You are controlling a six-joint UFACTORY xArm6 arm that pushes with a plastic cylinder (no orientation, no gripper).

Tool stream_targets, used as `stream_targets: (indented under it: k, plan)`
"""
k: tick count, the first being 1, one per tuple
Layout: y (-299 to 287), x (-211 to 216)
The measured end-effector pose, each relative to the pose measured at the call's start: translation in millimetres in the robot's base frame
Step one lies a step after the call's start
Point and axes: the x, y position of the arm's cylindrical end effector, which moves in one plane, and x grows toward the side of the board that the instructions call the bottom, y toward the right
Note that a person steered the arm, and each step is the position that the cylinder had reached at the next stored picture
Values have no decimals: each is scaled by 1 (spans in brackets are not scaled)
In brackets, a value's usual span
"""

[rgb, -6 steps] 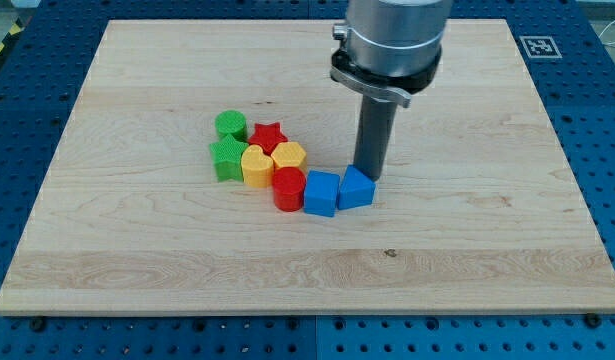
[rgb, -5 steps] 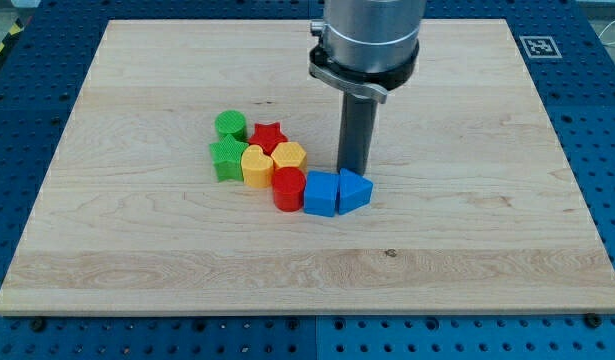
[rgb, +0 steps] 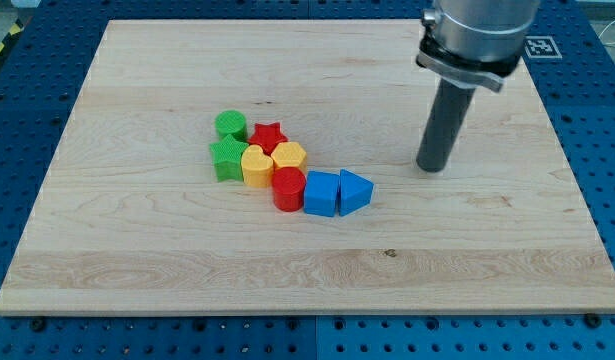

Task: Point your arm at the blue triangle

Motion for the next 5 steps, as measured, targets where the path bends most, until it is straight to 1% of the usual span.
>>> stream_targets:
  k: [1, 2, 3, 5]
  plan:
    - [-6, 39]
    - [-11, 60]
    - [-26, 57]
    - [-81, 52]
